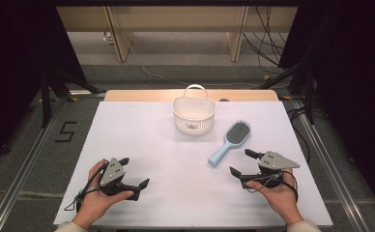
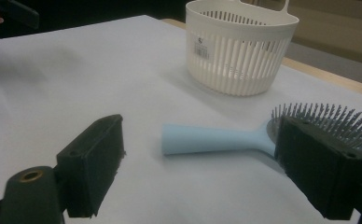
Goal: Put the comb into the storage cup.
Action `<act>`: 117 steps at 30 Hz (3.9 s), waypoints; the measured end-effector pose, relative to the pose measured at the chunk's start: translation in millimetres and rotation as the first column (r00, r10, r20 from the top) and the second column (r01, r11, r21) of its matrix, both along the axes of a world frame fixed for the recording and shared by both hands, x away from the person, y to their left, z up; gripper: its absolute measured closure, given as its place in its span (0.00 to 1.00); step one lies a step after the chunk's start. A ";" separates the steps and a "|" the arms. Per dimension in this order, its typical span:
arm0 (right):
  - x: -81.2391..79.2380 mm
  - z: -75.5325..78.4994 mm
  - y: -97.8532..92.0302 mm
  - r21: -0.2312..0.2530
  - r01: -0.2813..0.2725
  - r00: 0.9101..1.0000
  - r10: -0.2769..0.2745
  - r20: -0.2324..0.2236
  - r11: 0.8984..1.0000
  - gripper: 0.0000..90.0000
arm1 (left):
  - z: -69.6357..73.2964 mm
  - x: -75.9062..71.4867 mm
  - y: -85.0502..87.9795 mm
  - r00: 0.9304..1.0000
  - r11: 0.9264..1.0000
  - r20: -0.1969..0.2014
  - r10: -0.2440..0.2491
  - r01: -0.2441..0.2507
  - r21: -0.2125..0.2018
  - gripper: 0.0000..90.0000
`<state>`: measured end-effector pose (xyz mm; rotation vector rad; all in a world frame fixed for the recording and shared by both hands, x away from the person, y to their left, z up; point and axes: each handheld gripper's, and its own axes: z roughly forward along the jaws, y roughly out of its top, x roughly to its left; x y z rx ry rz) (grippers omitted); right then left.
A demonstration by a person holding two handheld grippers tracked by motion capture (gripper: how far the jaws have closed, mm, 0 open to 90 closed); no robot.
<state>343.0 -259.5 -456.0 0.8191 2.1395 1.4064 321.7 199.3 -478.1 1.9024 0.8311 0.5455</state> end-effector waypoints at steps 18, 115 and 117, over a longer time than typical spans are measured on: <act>0.8 6.2 11.1 -0.004 -0.025 0.998 0.026 0.049 1.000 0.74 | -1.6 -0.3 -3.4 1.000 1.000 -0.005 -0.011 0.011 0.009 0.00; 91.8 -14.1 63.2 -0.403 0.016 0.857 -0.220 -0.465 0.915 1.00 | -3.1 -1.0 -7.9 0.999 0.999 -0.009 -0.031 0.031 0.025 0.00; 90.9 -13.4 61.2 -0.406 0.018 0.852 -0.226 -0.472 0.914 1.00 | -3.1 -1.0 -8.0 0.999 0.999 -0.009 -0.030 0.031 0.025 0.00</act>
